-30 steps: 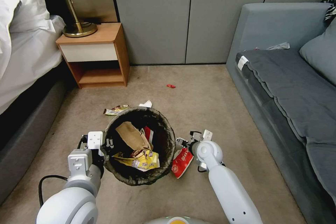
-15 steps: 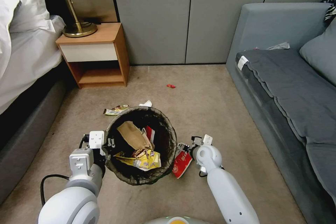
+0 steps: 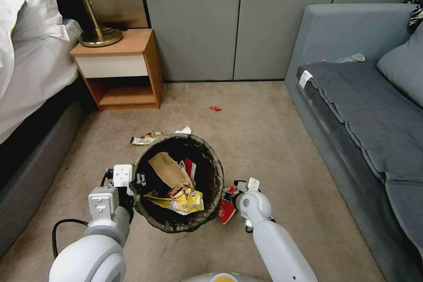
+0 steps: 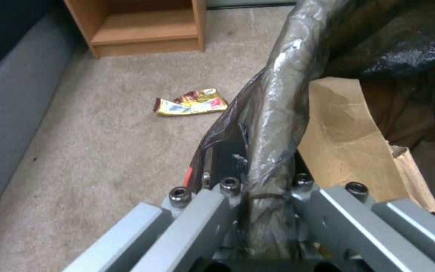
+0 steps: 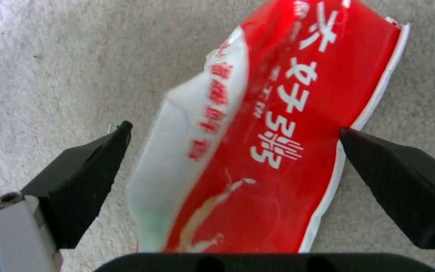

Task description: Pick up the trash bin, then pick up the garbage from the floor and place it into the trash bin.

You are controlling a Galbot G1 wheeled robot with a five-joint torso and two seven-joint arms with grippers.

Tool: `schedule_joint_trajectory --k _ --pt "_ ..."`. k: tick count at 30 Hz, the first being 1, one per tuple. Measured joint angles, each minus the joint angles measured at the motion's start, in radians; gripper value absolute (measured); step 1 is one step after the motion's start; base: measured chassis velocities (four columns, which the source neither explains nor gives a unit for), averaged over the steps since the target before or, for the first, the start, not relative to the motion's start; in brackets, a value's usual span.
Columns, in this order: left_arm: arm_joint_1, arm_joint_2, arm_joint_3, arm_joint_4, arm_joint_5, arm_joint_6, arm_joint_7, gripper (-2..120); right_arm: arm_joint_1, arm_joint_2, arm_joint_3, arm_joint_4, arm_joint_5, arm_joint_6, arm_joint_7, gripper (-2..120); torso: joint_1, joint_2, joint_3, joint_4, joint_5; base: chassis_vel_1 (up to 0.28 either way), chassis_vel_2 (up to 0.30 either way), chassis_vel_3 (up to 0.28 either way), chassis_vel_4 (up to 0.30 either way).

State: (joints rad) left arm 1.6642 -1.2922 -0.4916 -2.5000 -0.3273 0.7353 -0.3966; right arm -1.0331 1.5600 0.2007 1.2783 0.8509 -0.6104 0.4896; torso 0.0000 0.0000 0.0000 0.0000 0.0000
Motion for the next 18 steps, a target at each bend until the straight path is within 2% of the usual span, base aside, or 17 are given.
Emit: schedule_joint_trajectory --k 2,7,10,11,12,18 --pt "0.0 0.0 0.0 0.0 0.001 0.0 0.0 0 0.0 -0.001 -0.002 -0.001 -0.003 0.001 0.0 100 0.0 0.0 0.0 0.0 0.0 0.0 0.0 0.0 0.0" --pt "0.0 0.0 -0.003 0.0 0.001 0.0 0.001 0 -0.004 -0.008 -0.005 0.003 -0.031 0.0 -0.014 80 0.0 0.0 0.0 0.0 0.0 0.0 0.0 0.0 0.0" --pt "-0.001 0.0 -0.003 0.0 0.001 0.0 0.002 0 -0.006 -0.009 -0.006 0.008 -0.036 0.0 -0.016 77 0.0 0.0 0.0 0.0 0.0001 0.0 0.0 0.0 0.0" --pt "-0.003 0.0 -0.003 0.0 0.002 0.0 0.003 0 -0.01 -0.015 -0.007 0.019 -0.052 0.0 -0.028 64 0.0 0.0 0.0 0.0 0.0 0.0 0.0 0.0 0.0" --pt "-0.003 0.0 -0.003 0.0 0.002 0.0 0.003 0 -0.01 -0.015 -0.007 0.019 -0.052 0.0 -0.028 64 0.0 0.0 0.0 0.0 0.0 0.0 0.0 0.0 0.0" --pt "-0.007 0.0 -0.005 0.0 0.004 0.0 0.004 0 -0.031 -0.03 -0.006 0.041 -0.144 0.013 -0.074 40 0.0 0.0 0.0 0.0 0.0001 0.0 0.0 0.0 0.0"
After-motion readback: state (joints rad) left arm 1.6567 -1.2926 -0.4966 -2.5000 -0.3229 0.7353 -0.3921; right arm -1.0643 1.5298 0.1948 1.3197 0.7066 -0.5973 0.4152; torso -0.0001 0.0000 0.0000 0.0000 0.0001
